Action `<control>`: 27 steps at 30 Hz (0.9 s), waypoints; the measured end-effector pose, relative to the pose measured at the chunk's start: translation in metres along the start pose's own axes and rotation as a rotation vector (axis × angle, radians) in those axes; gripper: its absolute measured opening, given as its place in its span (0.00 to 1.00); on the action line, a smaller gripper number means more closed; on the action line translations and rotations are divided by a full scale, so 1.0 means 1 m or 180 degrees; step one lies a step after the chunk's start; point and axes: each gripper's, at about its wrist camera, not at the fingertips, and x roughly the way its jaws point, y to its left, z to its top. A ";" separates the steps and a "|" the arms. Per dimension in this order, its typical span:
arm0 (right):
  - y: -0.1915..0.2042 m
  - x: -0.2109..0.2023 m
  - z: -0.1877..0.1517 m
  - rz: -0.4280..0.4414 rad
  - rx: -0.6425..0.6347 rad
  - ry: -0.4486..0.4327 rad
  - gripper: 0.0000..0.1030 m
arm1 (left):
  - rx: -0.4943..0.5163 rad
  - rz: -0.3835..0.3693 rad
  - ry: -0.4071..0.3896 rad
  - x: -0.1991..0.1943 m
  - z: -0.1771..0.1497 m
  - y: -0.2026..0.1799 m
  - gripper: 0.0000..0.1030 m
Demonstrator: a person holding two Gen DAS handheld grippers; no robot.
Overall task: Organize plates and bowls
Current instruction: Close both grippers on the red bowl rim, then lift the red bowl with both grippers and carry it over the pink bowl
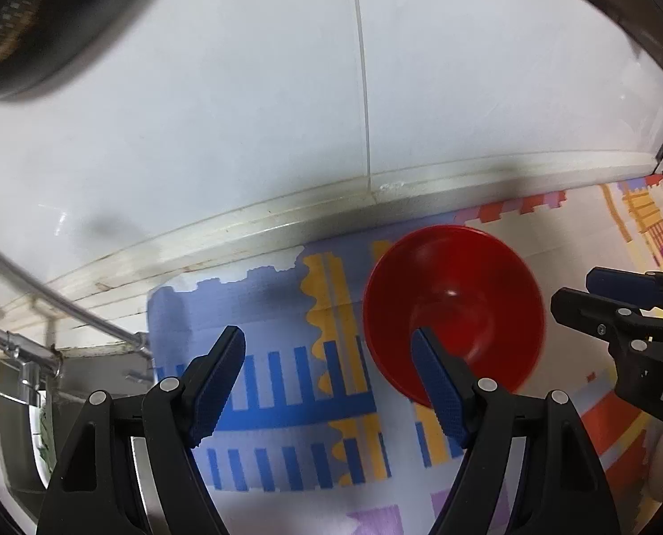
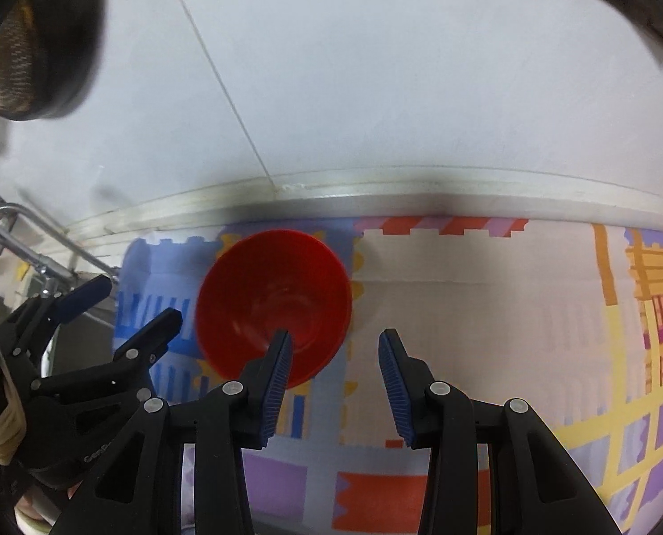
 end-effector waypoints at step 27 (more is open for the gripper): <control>-0.010 0.081 0.016 0.0140 0.0357 0.0615 0.12 | -0.0184 -0.0550 0.0529 0.066 0.016 0.000 0.13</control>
